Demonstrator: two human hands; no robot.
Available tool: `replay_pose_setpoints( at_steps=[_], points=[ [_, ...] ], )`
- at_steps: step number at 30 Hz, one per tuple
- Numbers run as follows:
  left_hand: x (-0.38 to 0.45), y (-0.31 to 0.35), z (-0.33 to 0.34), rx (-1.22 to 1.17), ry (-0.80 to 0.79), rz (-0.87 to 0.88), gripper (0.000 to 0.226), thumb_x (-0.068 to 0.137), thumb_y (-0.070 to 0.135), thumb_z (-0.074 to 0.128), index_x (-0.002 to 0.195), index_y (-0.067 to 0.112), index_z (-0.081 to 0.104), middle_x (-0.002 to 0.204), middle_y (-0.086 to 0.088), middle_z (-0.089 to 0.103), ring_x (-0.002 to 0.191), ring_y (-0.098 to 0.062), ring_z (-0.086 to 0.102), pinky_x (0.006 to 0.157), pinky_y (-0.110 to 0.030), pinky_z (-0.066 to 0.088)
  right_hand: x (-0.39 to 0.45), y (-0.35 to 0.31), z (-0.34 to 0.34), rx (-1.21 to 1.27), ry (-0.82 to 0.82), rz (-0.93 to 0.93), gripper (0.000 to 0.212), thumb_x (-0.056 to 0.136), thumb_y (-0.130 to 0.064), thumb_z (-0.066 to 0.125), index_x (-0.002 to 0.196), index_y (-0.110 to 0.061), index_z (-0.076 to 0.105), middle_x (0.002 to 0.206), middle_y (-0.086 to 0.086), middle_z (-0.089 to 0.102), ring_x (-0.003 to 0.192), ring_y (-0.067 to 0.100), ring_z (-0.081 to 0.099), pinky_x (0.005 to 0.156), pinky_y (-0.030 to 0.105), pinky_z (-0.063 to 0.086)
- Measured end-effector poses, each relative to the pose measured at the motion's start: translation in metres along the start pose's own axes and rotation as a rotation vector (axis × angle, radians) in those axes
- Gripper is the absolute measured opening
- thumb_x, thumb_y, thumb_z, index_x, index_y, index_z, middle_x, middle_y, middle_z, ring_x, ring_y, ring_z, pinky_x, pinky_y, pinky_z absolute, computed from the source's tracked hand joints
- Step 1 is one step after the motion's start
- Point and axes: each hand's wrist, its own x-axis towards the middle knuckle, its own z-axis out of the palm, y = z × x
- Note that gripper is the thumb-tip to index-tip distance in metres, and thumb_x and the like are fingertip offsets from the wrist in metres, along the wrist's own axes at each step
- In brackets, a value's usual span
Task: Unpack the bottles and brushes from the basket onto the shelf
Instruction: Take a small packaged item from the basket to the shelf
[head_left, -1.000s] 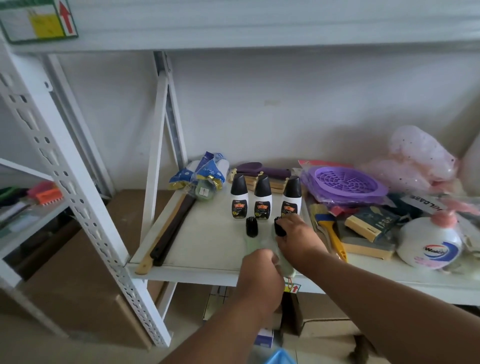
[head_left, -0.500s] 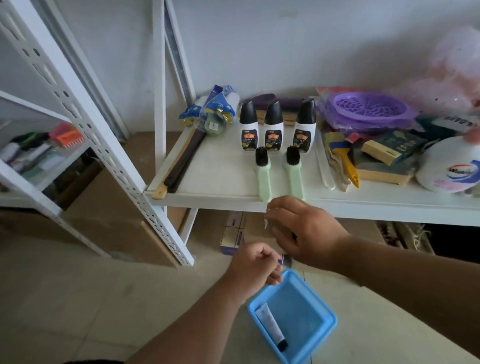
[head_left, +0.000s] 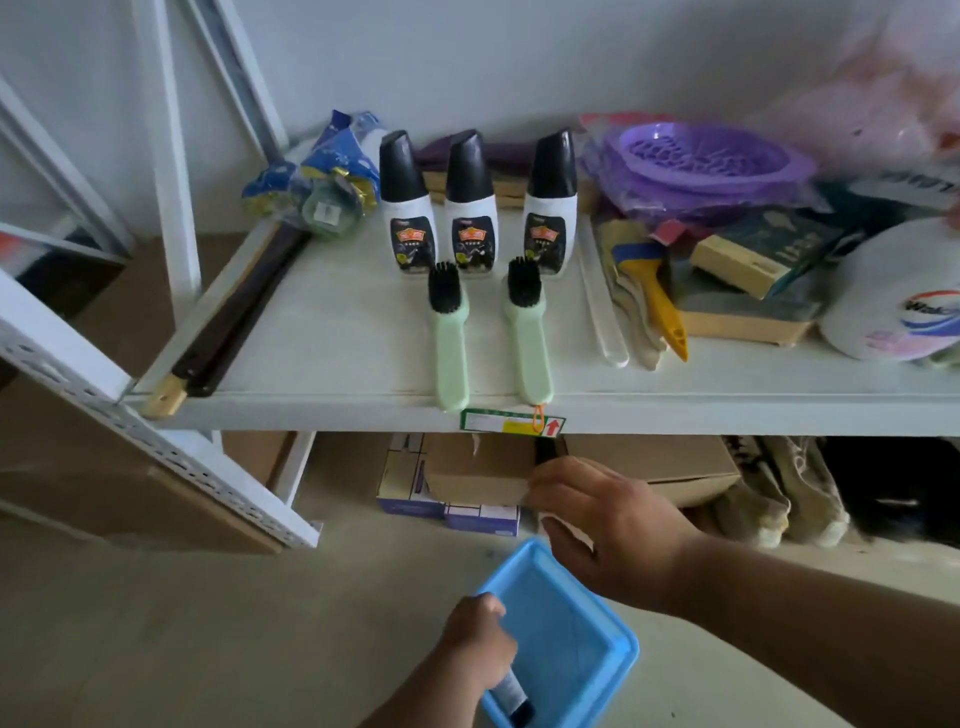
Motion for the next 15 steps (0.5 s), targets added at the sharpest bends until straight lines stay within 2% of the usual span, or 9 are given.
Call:
replay_pose_setpoints(
  at_steps=[2, 4, 7, 9, 10, 11, 13, 15],
  points=[
    [0.007, 0.006, 0.009, 0.067, -0.069, 0.031, 0.054, 0.095, 0.015, 0.062, 0.147, 0.024, 0.064, 0.15, -0.008, 0.064, 0.13, -0.026, 0.071, 0.107, -0.034, 0.058, -0.006, 0.01, 0.013, 0.001, -0.017, -0.005, 0.026, 0.095, -0.018, 0.061, 0.12, -0.023, 0.067, 0.121, -0.002, 0.065, 0.104, 0.018, 0.068, 0.08, 0.031, 0.06],
    [0.012, 0.007, 0.019, 0.171, -0.148, 0.058, 0.061, 0.096, 0.016, 0.061, 0.156, 0.029, 0.057, 0.162, -0.007, 0.05, 0.14, -0.028, 0.063, 0.115, -0.036, 0.053, -0.012, 0.019, 0.028, 0.007, -0.035, 0.005, 0.027, 0.094, -0.018, 0.063, 0.119, -0.024, 0.067, 0.12, -0.002, 0.066, 0.102, 0.017, 0.068, 0.08, 0.028, 0.059],
    [0.016, 0.0, 0.036, 0.366, -0.285, 0.071, 0.073, 0.1, 0.021, 0.058, 0.168, 0.04, 0.039, 0.181, -0.011, 0.014, 0.159, -0.032, 0.041, 0.128, -0.038, 0.04, -0.019, 0.035, 0.051, 0.004, -0.054, 0.044, 0.032, 0.09, -0.017, 0.065, 0.122, -0.024, 0.067, 0.123, -0.003, 0.066, 0.105, 0.018, 0.068, 0.078, 0.03, 0.061],
    [0.021, -0.005, 0.046, 0.494, -0.327, 0.097, 0.075, 0.101, 0.021, 0.056, 0.169, 0.043, 0.034, 0.184, -0.013, -0.011, 0.165, -0.038, 0.03, 0.132, -0.039, 0.033, -0.023, 0.047, 0.062, -0.018, -0.077, 0.063, 0.034, 0.091, -0.02, 0.06, 0.124, -0.026, 0.066, 0.124, -0.005, 0.065, 0.103, 0.018, 0.068, 0.077, 0.029, 0.061],
    [0.022, -0.007, 0.05, 0.556, -0.329, 0.114, 0.074, 0.101, 0.02, 0.054, 0.169, 0.042, 0.035, 0.184, -0.014, -0.016, 0.164, -0.041, 0.031, 0.131, -0.041, 0.034, -0.025, 0.054, 0.067, -0.026, -0.094, 0.076, 0.036, 0.091, -0.021, 0.059, 0.126, -0.026, 0.067, 0.124, -0.005, 0.066, 0.102, 0.019, 0.068, 0.076, 0.029, 0.061],
    [0.024, -0.008, 0.054, 0.617, -0.322, 0.133, 0.071, 0.102, 0.019, 0.054, 0.169, 0.037, 0.038, 0.184, -0.016, -0.015, 0.163, -0.044, 0.034, 0.13, -0.044, 0.037, -0.026, 0.06, 0.072, -0.03, -0.108, 0.098, 0.038, 0.09, -0.02, 0.061, 0.127, -0.026, 0.068, 0.125, -0.004, 0.067, 0.101, 0.02, 0.069, 0.075, 0.031, 0.062],
    [0.027, -0.009, 0.059, 0.729, -0.298, 0.166, 0.063, 0.102, 0.02, 0.054, 0.165, 0.02, 0.045, 0.184, -0.021, -0.003, 0.159, -0.045, 0.04, 0.124, -0.047, 0.043, -0.031, 0.07, 0.083, -0.037, -0.138, 0.183, 0.044, 0.085, -0.015, 0.073, 0.128, -0.026, 0.069, 0.124, -0.002, 0.07, 0.098, 0.023, 0.073, 0.068, 0.031, 0.063],
    [0.029, -0.012, 0.06, 0.764, -0.267, 0.188, 0.06, 0.102, 0.022, 0.057, 0.16, 0.009, 0.05, 0.182, -0.024, 0.006, 0.152, -0.042, 0.049, 0.12, -0.047, 0.047, -0.037, 0.075, 0.1, -0.078, -0.172, 0.259, 0.051, 0.077, -0.013, 0.084, 0.125, -0.025, 0.072, 0.121, 0.001, 0.074, 0.091, 0.025, 0.077, 0.062, 0.023, 0.056]
  ],
)
